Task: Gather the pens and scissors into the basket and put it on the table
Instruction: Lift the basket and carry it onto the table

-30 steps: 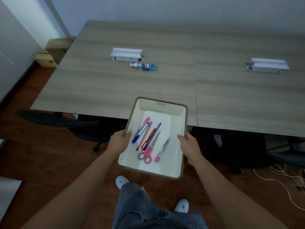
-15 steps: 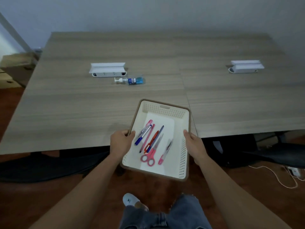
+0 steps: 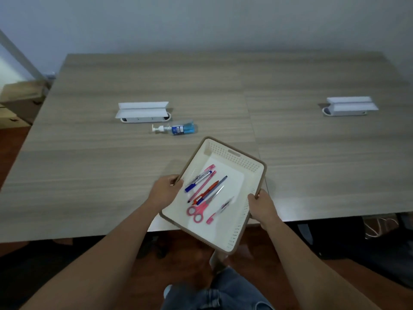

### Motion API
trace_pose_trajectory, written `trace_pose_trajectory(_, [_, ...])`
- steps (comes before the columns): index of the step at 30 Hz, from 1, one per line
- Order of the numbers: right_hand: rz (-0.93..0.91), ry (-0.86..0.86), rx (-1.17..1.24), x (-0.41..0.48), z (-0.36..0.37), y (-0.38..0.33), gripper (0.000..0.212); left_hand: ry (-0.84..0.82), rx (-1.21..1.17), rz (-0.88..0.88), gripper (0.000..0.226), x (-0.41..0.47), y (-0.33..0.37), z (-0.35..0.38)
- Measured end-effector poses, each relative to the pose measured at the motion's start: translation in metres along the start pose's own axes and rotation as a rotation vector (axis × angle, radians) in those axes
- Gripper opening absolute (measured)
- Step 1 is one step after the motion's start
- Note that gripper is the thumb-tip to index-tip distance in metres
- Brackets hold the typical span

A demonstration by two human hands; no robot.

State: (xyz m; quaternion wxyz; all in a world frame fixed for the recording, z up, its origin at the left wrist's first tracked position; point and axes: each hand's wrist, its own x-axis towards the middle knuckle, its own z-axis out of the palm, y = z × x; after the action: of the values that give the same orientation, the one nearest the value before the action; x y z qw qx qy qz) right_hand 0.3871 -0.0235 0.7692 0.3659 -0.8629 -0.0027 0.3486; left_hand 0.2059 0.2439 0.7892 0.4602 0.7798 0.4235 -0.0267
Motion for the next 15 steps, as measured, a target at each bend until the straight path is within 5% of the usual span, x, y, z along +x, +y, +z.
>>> trace_pose_trajectory(5, [0.047, 0.023, 0.029, 0.053, -0.002, -0.015, 0.033, 0.041, 0.059, -0.085, 0.037, 0.036, 0.008, 0.01])
trace_pose_trajectory(9, [0.129, -0.021, 0.133, 0.09, 0.001, -0.025, 0.044, 0.085, -0.077, -0.317, 0.072, 0.053, 0.014, 0.029])
trace_pose_trajectory(15, [0.289, -0.089, 0.261, 0.122, 0.016, -0.039, 0.061, 0.08, -0.356, -0.485, 0.067, 0.077, 0.016, 0.057])
